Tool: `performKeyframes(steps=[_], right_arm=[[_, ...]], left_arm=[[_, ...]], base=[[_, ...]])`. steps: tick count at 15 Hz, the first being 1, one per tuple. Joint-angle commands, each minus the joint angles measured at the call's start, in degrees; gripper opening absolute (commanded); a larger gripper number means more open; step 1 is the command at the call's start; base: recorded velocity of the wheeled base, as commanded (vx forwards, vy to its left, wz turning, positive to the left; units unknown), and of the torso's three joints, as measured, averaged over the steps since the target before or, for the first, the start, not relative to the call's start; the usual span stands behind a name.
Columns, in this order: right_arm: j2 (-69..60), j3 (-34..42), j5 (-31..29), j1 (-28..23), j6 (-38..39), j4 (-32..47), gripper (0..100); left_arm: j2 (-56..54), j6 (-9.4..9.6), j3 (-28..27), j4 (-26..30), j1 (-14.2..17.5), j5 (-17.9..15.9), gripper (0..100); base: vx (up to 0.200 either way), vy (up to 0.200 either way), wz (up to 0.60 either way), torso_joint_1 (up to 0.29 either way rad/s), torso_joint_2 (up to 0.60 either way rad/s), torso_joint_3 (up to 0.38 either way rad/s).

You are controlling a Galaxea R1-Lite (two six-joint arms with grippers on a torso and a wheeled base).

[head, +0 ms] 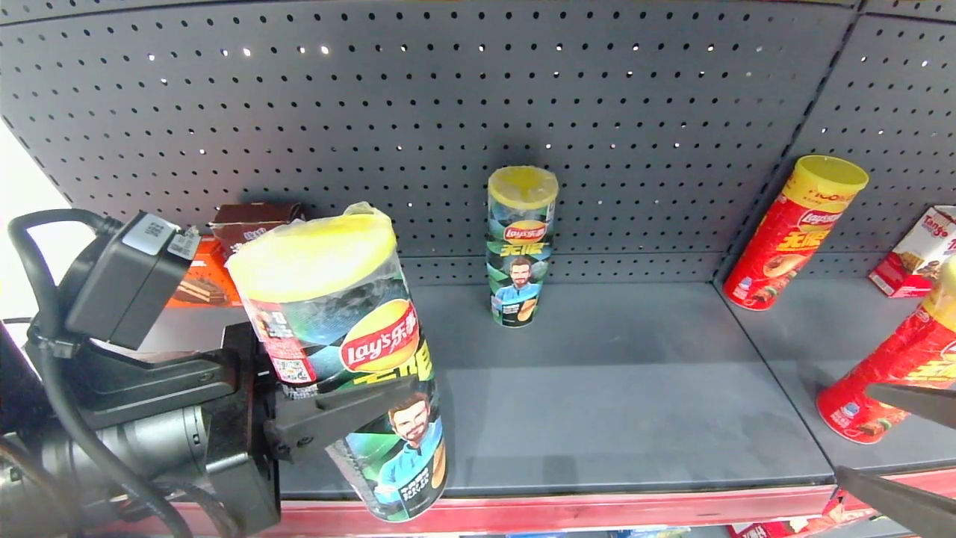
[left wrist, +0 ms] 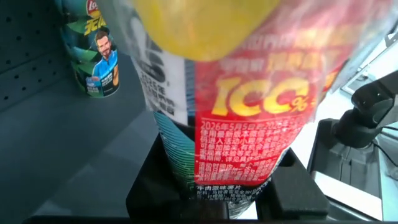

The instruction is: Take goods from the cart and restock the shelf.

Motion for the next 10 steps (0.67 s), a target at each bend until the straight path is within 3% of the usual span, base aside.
performKeyframes(steps=[1,10], right_arm=[[10.1,-3.0,-0.1,1.1,-1.4,-1.5,100],[30.5,-8.1,2.1,-0.7,-0.8,-19.6,100]], left_arm=[[-0.1,-0.06,0.6,0.0,0.4,0.0,0],[-0.1,-0.15,0.5,0.0,1.6,0.0,0]], base=[[0.0,0.0,0.0,0.0,0.0,0.0],[0.0,0.0,0.0,0.0,0.0,0.0]])
